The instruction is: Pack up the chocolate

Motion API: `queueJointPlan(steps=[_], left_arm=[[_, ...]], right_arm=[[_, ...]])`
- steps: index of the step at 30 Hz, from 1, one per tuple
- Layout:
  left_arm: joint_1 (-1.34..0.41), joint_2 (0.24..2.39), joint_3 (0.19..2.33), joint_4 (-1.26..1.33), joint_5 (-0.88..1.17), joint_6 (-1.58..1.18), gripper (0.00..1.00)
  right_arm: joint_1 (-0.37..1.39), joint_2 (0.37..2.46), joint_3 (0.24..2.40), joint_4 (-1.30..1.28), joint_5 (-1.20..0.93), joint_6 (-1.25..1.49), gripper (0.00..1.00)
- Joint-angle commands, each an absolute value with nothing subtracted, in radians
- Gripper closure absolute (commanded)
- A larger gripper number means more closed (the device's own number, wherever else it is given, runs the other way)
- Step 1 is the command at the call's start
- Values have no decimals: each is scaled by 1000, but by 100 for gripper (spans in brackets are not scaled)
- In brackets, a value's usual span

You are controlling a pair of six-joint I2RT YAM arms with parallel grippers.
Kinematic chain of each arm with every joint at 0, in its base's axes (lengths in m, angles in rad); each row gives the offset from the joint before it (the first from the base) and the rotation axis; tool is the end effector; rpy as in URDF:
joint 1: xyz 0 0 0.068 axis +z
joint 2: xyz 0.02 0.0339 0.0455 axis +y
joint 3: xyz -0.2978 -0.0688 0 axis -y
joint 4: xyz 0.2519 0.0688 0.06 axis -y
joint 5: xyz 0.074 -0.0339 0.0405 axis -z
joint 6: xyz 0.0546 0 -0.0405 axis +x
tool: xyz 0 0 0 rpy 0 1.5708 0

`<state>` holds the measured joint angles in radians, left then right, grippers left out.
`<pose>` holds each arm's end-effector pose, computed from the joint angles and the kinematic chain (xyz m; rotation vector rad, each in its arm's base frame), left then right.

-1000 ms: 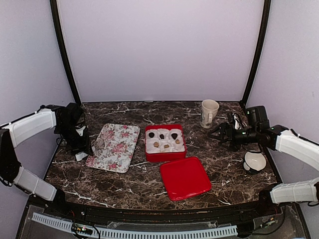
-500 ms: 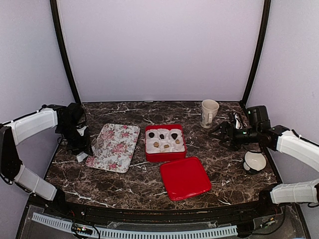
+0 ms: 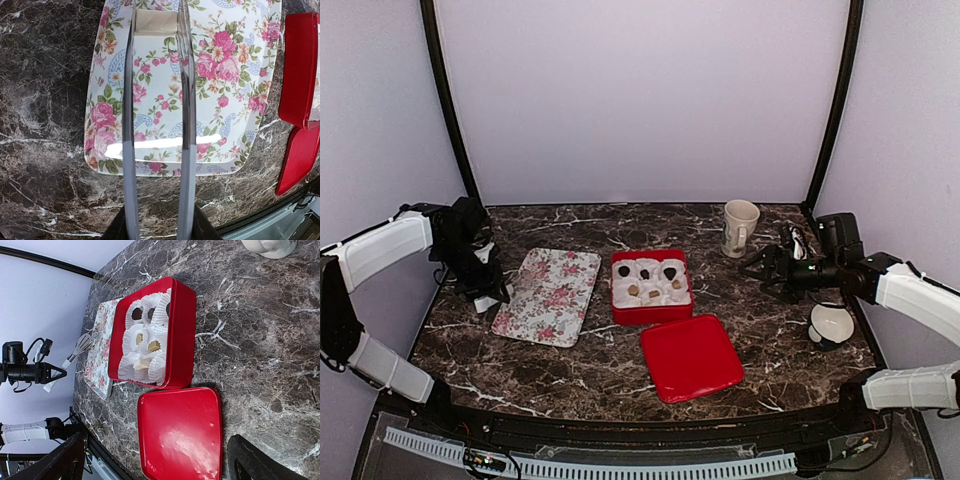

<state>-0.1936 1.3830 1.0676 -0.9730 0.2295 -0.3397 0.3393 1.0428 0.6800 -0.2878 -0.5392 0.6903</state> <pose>0.2507 -0.0618 0.2628 -0.1642 2.8947 -0.4309 0.2009 0.1006 0.2642 0.0933 2.3654 1.1364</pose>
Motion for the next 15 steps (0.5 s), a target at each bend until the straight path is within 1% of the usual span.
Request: queueJointPlan(steps=[1, 4, 8, 15], left_arm=[[-189, 1344, 1109, -968, 277, -329, 70], [-196, 1338, 1131, -955, 316, -334, 70], [-248, 1346, 1178, -932, 360, -356, 70], [-416, 1398, 1293, -900, 419, -388, 70]], right_arm=[[334, 1024, 668, -272, -535, 695, 0], [334, 1024, 668, -271, -535, 696, 0], [334, 1024, 668, -269, -535, 698, 0], [335, 1026, 669, -272, -537, 697, 0]])
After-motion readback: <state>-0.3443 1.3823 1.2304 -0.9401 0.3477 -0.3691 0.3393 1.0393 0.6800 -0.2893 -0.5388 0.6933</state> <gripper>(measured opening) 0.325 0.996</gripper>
